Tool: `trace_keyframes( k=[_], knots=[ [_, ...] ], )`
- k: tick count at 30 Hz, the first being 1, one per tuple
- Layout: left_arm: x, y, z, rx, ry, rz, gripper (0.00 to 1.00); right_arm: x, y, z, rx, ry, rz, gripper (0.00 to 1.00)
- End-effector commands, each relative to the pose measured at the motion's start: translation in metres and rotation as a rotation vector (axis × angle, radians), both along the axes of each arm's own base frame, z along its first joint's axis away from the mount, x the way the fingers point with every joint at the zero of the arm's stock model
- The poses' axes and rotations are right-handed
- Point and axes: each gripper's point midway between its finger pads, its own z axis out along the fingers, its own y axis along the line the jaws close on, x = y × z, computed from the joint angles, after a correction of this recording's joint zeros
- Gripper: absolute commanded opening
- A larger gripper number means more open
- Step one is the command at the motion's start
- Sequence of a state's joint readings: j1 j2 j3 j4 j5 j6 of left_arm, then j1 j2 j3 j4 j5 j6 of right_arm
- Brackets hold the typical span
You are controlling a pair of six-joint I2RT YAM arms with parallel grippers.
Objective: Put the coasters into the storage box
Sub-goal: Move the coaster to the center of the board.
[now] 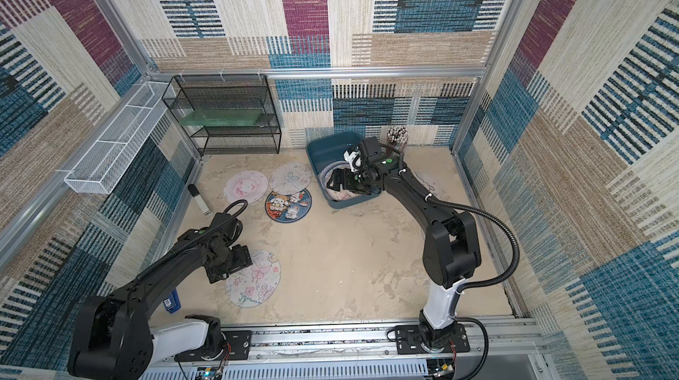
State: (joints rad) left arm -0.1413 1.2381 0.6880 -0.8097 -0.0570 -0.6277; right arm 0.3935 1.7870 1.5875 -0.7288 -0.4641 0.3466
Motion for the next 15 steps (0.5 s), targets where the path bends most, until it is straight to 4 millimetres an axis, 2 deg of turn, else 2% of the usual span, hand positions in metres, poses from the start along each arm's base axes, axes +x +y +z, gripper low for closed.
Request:
trace_keyframes(
  k=[1, 9, 15],
  knots=[
    [0.005, 0.008, -0.006, 0.020, -0.022, 0.018, 0.85, -0.001, 0.005, 0.013, 0.037, -0.048, 0.023, 0.95],
    [0.002, -0.004, -0.023, -0.062, -0.013, 0.014, 0.85, 0.002, -0.008, 0.025, 0.056, -0.072, 0.004, 0.95],
    [-0.012, -0.017, -0.033, -0.135, 0.015, 0.014, 0.85, 0.007, -0.015, 0.026, 0.067, -0.074, -0.008, 0.95]
  ],
)
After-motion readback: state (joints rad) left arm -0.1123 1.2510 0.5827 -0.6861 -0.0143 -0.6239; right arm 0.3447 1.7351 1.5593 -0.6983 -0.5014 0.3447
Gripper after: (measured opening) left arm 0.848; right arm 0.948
